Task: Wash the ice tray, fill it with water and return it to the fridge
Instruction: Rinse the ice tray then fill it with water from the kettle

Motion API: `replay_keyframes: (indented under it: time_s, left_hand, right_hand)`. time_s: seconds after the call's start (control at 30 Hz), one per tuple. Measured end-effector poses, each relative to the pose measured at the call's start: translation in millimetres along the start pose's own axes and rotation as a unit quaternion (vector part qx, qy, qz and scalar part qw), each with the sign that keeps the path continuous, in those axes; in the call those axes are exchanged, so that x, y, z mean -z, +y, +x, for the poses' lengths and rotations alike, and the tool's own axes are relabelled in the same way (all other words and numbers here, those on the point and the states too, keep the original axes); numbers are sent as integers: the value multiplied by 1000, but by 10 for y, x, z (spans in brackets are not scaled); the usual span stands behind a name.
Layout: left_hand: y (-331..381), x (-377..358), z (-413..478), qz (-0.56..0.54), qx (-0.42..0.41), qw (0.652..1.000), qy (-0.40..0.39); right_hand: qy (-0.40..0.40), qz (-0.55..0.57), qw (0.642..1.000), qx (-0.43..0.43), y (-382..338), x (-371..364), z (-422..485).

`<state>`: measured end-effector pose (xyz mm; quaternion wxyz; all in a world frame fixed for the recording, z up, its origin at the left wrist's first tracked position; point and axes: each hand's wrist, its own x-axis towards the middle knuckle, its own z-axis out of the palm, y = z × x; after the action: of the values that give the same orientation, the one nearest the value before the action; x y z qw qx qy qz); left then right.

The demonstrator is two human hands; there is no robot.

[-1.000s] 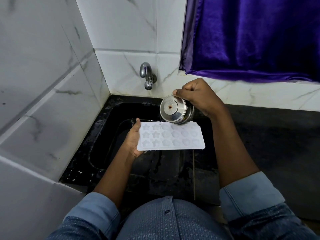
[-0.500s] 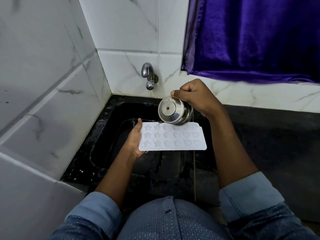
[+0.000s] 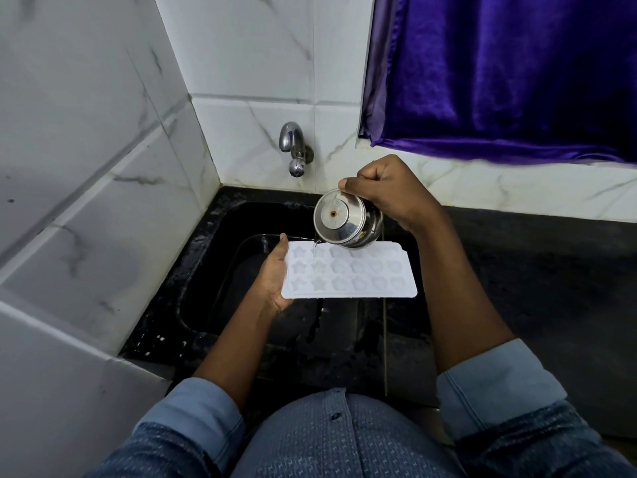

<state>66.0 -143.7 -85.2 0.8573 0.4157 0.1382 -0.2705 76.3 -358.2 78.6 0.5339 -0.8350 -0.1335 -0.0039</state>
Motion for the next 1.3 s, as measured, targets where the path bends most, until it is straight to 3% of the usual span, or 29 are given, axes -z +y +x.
replay_keyframes:
  time_s: [0.23,0.43,0.77,1.3]
  left_hand:
    - [-37,-79,56,5,-6,1000,1]
    - [-58,-85,90,-52,-4,997,-60]
    - [-25,-103,42,-71,3,994,-78]
    - [22,-4,-21,-10,7,1000,-1]
  right_hand:
    - [-9,4,1000,9,-71,-61,29]
    - [-19,-6,1000,11,-80,-123,14]
    - [-21,-2,1000,14,-93,-167,25]
    - [4,43,999,-9,57,-51,-39]
